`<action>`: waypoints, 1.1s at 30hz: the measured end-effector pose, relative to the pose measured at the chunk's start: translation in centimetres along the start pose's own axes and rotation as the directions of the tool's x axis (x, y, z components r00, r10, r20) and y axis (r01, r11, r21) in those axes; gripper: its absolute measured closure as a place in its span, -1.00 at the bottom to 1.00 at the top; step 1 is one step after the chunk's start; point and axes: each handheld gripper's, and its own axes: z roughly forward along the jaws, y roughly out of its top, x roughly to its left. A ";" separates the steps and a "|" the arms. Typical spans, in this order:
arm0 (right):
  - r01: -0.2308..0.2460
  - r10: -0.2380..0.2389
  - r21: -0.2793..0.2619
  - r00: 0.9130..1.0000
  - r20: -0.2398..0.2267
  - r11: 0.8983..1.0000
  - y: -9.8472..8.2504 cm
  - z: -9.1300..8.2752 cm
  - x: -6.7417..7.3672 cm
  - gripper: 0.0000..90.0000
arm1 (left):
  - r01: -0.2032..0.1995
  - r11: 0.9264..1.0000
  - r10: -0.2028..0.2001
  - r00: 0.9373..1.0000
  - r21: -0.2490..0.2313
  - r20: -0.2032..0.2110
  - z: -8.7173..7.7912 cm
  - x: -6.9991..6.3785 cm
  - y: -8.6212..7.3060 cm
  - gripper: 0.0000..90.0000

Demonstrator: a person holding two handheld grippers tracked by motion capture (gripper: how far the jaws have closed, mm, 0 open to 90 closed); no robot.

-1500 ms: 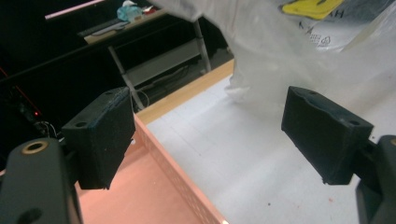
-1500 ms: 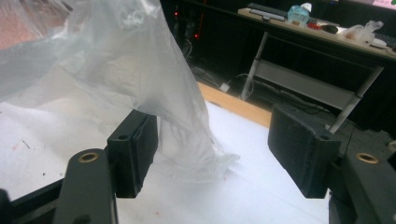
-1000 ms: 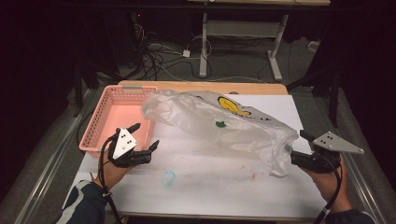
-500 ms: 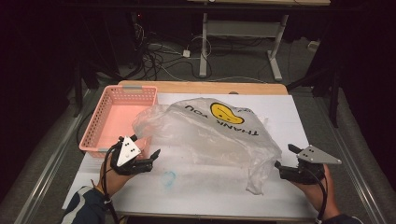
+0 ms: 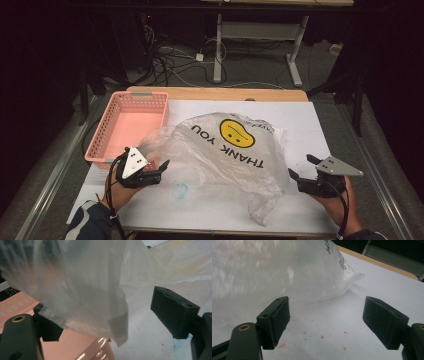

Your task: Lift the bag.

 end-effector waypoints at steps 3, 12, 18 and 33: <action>0.003 -0.003 -0.004 1.000 0.000 1.000 0.0 -0.1 0.0 -0.50 | 0.001 1.000 -0.001 1.000 -0.004 -0.003 -0.1 0.1 0.1 -0.63; 0.003 -0.003 -0.005 1.000 -0.004 1.000 0.1 0.0 0.1 -0.50 | 0.001 1.000 -0.001 1.000 -0.006 0.003 -0.2 0.0 0.1 -0.63; 0.006 -0.006 0.001 1.000 -0.007 1.000 0.1 0.1 0.2 -0.50 | 0.002 1.000 -0.002 1.000 -0.004 0.006 -0.2 0.1 0.1 -0.63; 0.007 -0.007 0.010 1.000 -0.006 1.000 -0.1 0.2 0.0 -0.49 | 0.000 1.000 0.000 1.000 0.011 0.018 0.1 -0.2 0.2 -0.62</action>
